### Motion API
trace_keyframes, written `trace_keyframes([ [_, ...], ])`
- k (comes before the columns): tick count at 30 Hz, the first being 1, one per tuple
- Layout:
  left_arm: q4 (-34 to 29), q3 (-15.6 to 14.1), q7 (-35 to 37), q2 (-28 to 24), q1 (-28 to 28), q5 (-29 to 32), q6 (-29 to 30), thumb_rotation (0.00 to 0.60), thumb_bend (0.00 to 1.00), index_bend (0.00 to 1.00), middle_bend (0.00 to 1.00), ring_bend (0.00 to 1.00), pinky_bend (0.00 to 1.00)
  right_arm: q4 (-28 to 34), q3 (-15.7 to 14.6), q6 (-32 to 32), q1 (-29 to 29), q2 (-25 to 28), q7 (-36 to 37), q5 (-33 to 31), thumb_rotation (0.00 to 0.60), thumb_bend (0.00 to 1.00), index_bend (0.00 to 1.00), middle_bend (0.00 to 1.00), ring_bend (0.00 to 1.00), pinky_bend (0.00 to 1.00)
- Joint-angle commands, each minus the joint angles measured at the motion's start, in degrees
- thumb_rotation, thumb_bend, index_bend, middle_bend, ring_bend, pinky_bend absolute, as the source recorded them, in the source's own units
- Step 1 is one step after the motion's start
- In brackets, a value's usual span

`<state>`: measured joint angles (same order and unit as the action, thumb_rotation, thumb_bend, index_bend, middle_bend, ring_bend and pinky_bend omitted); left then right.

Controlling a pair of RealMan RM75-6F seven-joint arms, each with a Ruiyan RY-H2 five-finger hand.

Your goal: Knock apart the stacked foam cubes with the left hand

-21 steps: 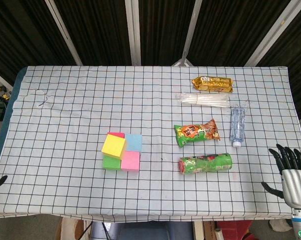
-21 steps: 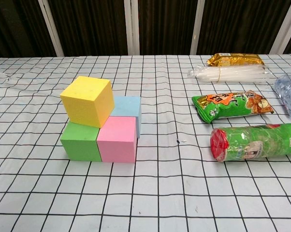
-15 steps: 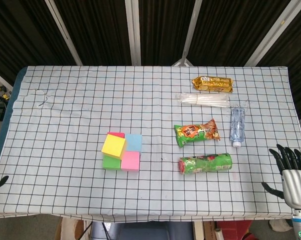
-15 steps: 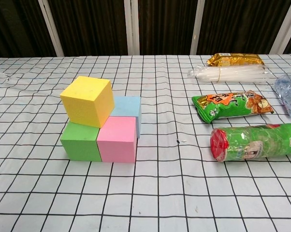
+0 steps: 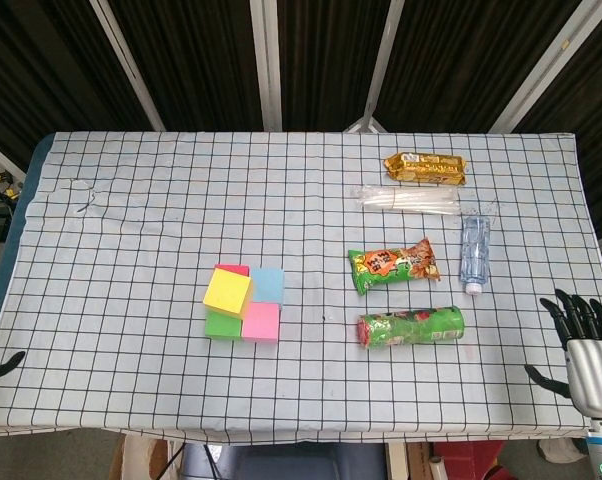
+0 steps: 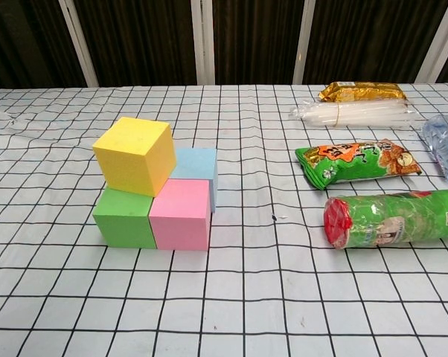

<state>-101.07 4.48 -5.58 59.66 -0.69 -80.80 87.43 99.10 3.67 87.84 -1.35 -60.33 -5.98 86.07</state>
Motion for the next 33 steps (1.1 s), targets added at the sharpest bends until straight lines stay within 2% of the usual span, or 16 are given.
trace_keyframes([
  [1,-1.5,-0.2,1.2,-2.4,-1.9,-0.5,-3.5,0.6,0.0,0.02,0.0,0.0,0.13,-0.2,0.2,0.0,0.0,0.0,0.2,-0.4,0.6,0.06,0.17,0.09,0.09,0.0],
  [4,-4.6,0.9,0.9,-5.3,-4.4,-1.2,-6.1,0.6,0.0,0.01,0.0,0.0,0.13,-0.1,0.1,-0.7,-0.2,0.0,0.1,-0.6,0.6,0.06,0.17,0.09,0.09,0.0],
  [8,-9.8,2.3,-3.2,-9.5,-8.2,1.4,-11.8,0.6,0.0,0.01,0.0,0.0,0.13,-0.2,0.0,-1.2,-0.5,-0.3,-0.5,-0.5,0.6,0.06,0.17,0.09,0.09,0.0],
  [14,-16.2,4.7,-8.2,-15.3,-16.3,10.8,-25.1,0.6,0.0,0.0,0.0,0.0,0.12,-0.1,0.1,-1.5,-0.6,-0.4,-0.8,-1.0,0.6,0.06,0.17,0.09,0.09,0.0],
  [18,-18.1,6.4,-10.6,-17.3,-21.5,16.5,-31.2,0.6,0.0,0.0,0.0,0.0,0.1,0.0,0.0,-1.4,-0.6,-0.5,-1.2,-0.9,0.6,0.06,0.17,0.09,0.09,0.0],
  [24,-20.5,8.2,-17.4,-17.7,-29.5,25.5,-36.5,0.6,0.0,0.0,0.0,0.0,0.01,0.0,0.0,-2.2,-0.9,-0.9,-2.3,-1.4,0.6,0.06,0.17,0.09,0.09,0.0],
  [33,-23.1,7.3,-26.7,-13.9,-40.2,38.5,-38.8,0.6,0.0,0.0,0.0,0.0,0.0,0.0,0.1,-2.2,-0.9,-0.9,-2.3,-1.7,0.6,0.06,0.17,0.09,0.09,0.0],
])
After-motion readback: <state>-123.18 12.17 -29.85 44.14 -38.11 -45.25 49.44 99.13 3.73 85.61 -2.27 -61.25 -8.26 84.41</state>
